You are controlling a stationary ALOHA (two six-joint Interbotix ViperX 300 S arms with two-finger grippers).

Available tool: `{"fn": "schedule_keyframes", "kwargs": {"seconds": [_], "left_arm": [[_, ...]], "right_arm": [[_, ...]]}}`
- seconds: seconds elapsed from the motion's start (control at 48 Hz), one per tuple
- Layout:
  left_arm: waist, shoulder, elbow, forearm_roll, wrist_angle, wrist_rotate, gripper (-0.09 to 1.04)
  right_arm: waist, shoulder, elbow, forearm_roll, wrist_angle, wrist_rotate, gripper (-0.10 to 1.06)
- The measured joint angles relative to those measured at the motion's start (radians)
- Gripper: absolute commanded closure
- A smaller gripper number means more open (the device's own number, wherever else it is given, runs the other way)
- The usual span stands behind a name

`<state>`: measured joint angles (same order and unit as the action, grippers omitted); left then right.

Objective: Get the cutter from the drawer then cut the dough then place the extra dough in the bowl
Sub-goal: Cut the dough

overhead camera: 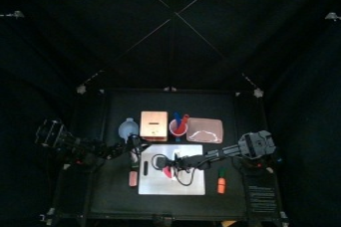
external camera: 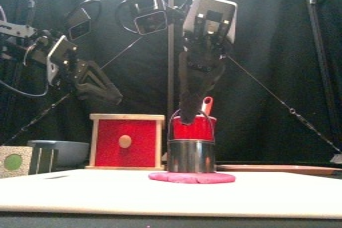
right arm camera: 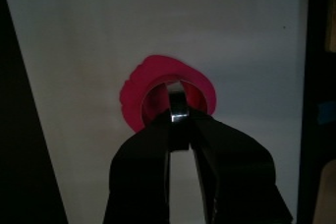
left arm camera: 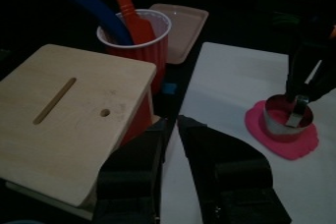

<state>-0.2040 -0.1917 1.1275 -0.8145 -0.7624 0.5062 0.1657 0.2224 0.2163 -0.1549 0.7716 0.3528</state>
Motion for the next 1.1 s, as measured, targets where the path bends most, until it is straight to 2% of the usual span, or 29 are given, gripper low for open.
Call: {"fn": "schedule_keyframes", "kwargs": {"seconds": [0.625, 1.104], "left_arm": [[0.002, 0.000, 0.000, 0.000, 0.002, 0.000, 0.34], [0.000, 0.000, 0.000, -0.002, 0.000, -0.002, 0.34]], "right_arm": [[0.003, -0.002, -0.040, 0.011, 0.077, 0.002, 0.48], [0.003, -0.002, -0.041, 0.026, 0.049, 0.003, 0.48]]}}
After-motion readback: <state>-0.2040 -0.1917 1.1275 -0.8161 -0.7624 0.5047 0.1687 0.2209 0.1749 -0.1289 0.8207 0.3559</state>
